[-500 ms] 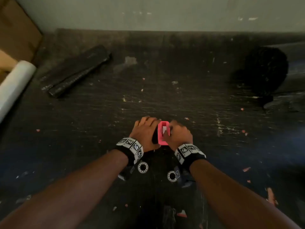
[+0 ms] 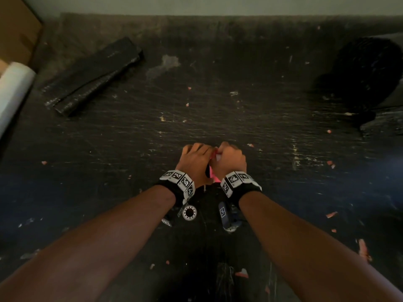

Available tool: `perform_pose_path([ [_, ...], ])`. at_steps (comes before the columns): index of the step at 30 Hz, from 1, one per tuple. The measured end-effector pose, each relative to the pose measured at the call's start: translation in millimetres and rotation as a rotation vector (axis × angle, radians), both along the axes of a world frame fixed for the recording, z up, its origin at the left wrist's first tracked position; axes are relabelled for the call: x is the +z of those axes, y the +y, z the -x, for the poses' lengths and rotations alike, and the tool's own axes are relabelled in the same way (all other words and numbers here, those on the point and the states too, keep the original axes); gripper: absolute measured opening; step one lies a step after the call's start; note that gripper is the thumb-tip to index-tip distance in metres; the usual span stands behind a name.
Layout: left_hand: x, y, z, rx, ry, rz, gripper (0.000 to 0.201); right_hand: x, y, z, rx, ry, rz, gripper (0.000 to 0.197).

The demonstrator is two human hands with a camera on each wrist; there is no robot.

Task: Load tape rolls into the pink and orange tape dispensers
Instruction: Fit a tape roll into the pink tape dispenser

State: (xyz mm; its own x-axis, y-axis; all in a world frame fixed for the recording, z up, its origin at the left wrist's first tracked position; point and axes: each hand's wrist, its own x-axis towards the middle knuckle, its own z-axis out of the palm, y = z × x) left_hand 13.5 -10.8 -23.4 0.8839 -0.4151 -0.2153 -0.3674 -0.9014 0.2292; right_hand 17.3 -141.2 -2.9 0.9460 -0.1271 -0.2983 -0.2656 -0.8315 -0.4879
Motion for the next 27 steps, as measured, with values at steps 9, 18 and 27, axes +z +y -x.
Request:
perform_pose_path([
  [9, 19, 6, 18, 0.093, 0.084, 0.319, 0.093, 3, -47, 54, -0.095, -0.116, -0.438, 0.013],
  [18, 31, 5, 92, 0.266, 0.362, 0.908, 0.036, 1, -60, 112, -0.274, 0.045, -1.023, 0.011],
  [27, 20, 2, 118, 0.604, 0.696, 1.153, 0.032, -11, -49, 127, -0.342, 0.065, -1.014, 0.011],
])
